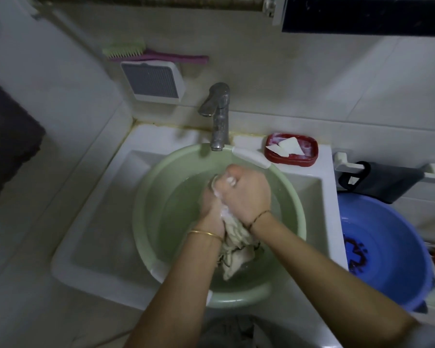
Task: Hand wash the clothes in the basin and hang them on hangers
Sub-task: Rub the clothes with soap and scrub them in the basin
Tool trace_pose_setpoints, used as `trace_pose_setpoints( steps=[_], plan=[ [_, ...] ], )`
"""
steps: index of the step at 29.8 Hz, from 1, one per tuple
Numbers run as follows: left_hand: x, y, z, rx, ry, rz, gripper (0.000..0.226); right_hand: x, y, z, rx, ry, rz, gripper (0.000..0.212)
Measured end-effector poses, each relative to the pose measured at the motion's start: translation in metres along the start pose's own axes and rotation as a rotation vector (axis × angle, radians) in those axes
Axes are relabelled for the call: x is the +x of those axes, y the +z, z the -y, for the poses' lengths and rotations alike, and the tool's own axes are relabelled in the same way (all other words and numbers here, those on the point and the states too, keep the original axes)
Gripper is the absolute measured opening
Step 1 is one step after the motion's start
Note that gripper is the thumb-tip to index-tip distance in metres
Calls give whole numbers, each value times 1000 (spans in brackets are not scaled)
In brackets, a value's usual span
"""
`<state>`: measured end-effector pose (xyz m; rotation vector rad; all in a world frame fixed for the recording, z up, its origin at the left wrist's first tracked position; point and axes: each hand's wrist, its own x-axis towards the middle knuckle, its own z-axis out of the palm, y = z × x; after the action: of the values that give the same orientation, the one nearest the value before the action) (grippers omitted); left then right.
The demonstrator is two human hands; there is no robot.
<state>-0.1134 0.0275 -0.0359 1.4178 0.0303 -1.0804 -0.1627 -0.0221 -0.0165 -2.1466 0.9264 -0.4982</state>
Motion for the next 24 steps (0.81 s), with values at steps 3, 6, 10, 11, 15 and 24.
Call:
trace_pose_setpoints(
  steps=[3,6,10,11,15,24],
  plan=[
    [3,4,-1,156,37,-66,34,3,-4,-7,100,93,-23,22],
    [3,7,-4,396,100,-205,42,19,-17,-26,272,317,148,50],
    [3,-12,-15,384,221,-76,59,17,-38,-37,401,415,583,49],
    [5,-17,-15,379,255,-47,59,19,-43,-40,432,414,572,35],
    [3,-37,-22,585,434,52,40,23,-51,-45,757,447,340,20],
    [4,-77,-47,1013,403,109,50,29,-43,-39,1009,500,-47,30]
  ],
)
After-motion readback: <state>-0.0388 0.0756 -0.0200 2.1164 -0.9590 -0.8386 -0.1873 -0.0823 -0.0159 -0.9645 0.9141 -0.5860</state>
